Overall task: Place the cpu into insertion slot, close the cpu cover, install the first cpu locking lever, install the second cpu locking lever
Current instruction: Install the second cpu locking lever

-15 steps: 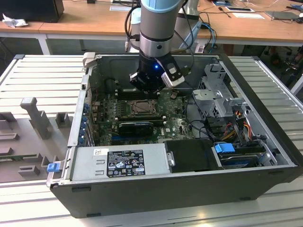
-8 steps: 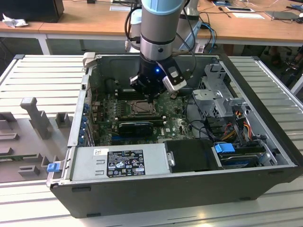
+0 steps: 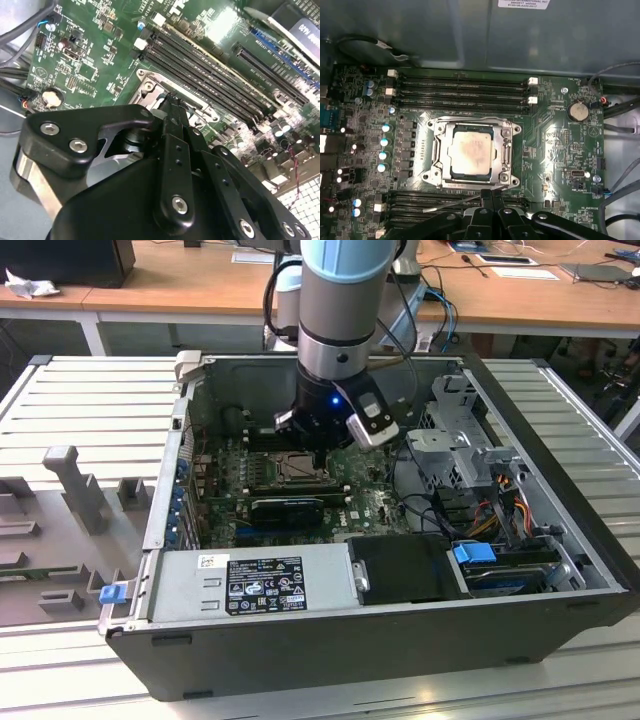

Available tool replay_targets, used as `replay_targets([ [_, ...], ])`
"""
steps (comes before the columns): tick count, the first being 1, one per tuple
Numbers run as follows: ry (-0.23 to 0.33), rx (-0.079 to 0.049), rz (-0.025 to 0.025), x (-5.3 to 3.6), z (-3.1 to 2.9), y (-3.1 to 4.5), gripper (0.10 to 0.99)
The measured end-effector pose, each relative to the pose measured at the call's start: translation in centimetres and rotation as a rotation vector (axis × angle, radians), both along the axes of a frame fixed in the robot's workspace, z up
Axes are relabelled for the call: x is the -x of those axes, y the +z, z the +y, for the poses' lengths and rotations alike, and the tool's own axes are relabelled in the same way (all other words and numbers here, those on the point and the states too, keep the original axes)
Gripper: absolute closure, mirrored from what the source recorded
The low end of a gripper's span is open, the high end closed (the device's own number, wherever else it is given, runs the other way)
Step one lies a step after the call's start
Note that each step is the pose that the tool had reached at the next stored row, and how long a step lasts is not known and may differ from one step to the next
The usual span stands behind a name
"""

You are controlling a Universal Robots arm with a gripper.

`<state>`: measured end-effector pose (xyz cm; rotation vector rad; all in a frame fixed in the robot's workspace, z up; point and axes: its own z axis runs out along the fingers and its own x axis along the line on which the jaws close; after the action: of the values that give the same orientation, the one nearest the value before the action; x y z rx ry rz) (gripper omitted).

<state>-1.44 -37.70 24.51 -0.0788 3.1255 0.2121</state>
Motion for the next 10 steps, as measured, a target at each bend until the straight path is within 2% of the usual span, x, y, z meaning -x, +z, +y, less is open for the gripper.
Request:
replay_targets([
  [10,0.000,-0.002,0.0000,0.00,-1.46,-0.01,0.980],
])
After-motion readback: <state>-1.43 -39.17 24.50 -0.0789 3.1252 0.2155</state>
